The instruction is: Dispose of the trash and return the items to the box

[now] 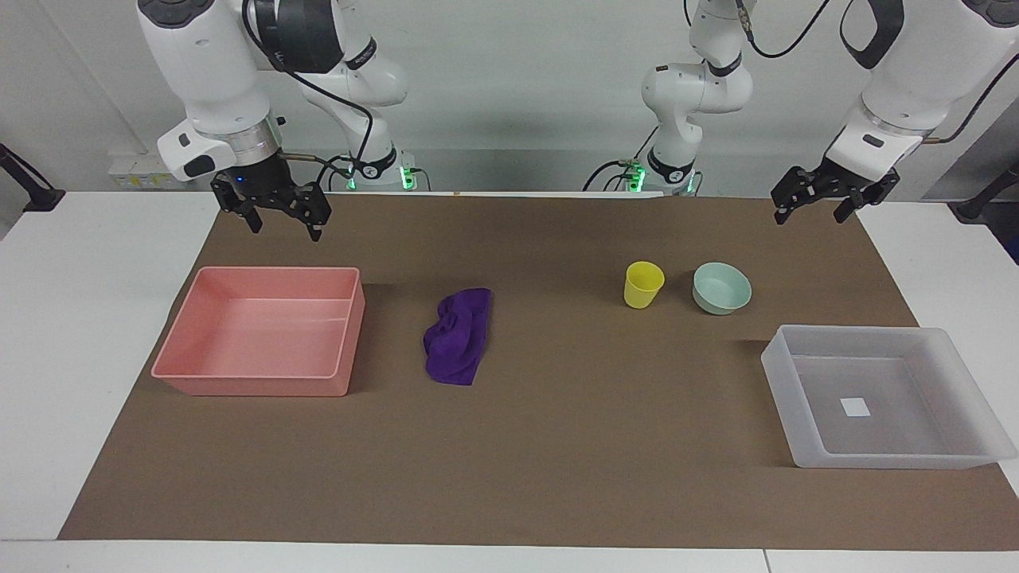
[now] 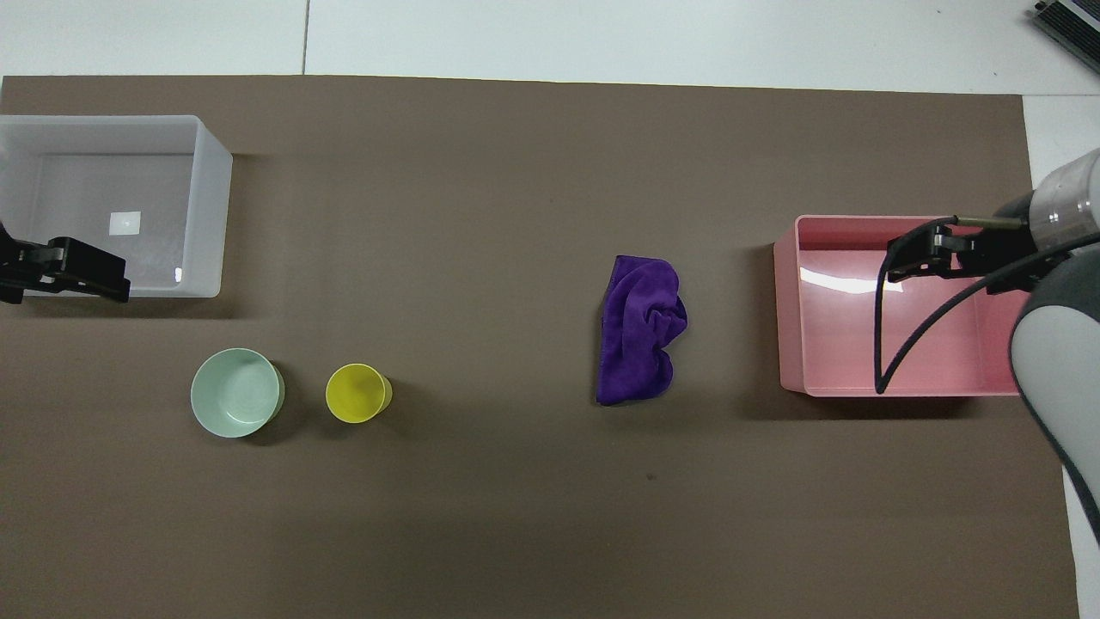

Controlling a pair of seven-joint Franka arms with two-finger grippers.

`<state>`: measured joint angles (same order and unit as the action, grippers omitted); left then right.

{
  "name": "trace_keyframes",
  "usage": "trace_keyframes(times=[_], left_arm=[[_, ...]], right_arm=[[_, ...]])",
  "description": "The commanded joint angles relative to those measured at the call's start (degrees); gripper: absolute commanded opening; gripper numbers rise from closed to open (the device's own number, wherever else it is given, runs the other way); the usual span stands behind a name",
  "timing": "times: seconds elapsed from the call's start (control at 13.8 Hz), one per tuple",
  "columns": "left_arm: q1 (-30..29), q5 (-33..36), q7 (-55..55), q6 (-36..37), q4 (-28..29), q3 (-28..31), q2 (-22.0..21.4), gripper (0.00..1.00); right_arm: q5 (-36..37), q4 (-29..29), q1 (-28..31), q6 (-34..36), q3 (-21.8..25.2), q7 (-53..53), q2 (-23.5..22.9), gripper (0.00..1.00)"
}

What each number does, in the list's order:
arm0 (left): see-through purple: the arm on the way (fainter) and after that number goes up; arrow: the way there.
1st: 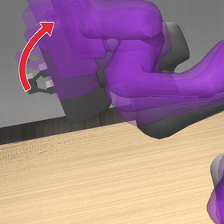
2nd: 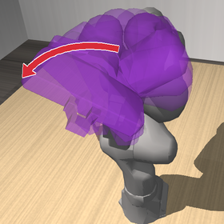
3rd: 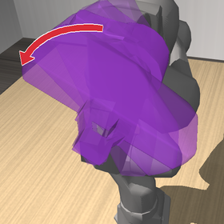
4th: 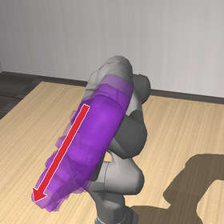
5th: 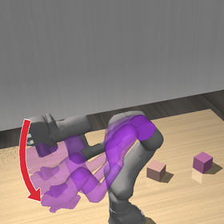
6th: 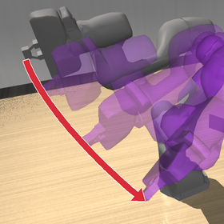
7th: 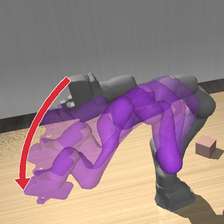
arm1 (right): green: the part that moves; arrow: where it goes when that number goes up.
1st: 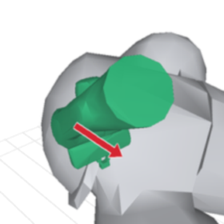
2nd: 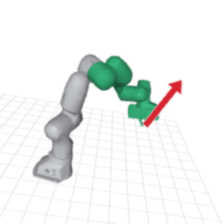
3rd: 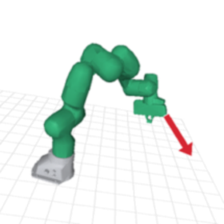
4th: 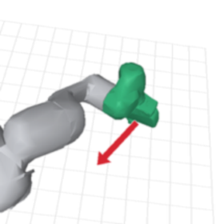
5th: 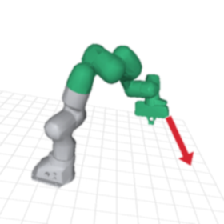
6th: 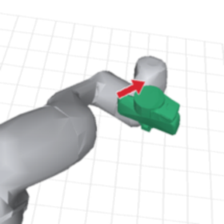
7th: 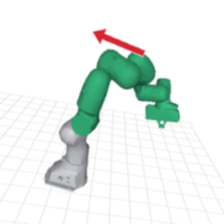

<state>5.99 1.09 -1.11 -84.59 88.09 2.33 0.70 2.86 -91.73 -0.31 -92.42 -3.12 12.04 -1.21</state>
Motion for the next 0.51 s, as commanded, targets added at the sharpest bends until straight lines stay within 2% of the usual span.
trace_keyframes(times=[0.0, 0.43], left_arm=[[-0.1, 0.49, -0.38, 1.36, -1.34, -0.14, 0.53, 1.0], [-0.01, 0.4, -0.21, 1.36, -1.43, -0.05, 0.53, 1.0]], right_arm=[[-1.36, -0.21, 0.93, 0.48, -0.4, -0.96, 0.41, 1.0], [-1.36, -0.21, 1.01, 0.39, -0.4, -1.32, 0.41, 1.0]])
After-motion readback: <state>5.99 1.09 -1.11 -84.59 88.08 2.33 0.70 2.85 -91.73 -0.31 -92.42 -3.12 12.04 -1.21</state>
